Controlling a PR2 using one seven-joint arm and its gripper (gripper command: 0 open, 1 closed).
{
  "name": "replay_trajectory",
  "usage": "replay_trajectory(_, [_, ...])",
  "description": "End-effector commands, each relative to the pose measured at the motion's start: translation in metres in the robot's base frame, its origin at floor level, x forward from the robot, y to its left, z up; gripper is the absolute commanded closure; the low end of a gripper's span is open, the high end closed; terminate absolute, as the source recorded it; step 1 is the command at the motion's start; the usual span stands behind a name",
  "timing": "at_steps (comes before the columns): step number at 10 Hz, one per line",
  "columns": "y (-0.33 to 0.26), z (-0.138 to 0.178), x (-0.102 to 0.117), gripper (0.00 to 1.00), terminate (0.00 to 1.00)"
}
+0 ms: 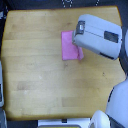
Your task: Folding a cloth
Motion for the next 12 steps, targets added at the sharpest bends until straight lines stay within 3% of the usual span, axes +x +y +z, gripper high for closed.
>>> replay_trajectory(1, [0.079,-0.042,0.011,1.0,0.0])
replay_trajectory(9, [0.135,-0.075,0.061,1.0,0.0])
replay_trajectory(12, [0.13,-0.081,0.056,1.0,0.0])
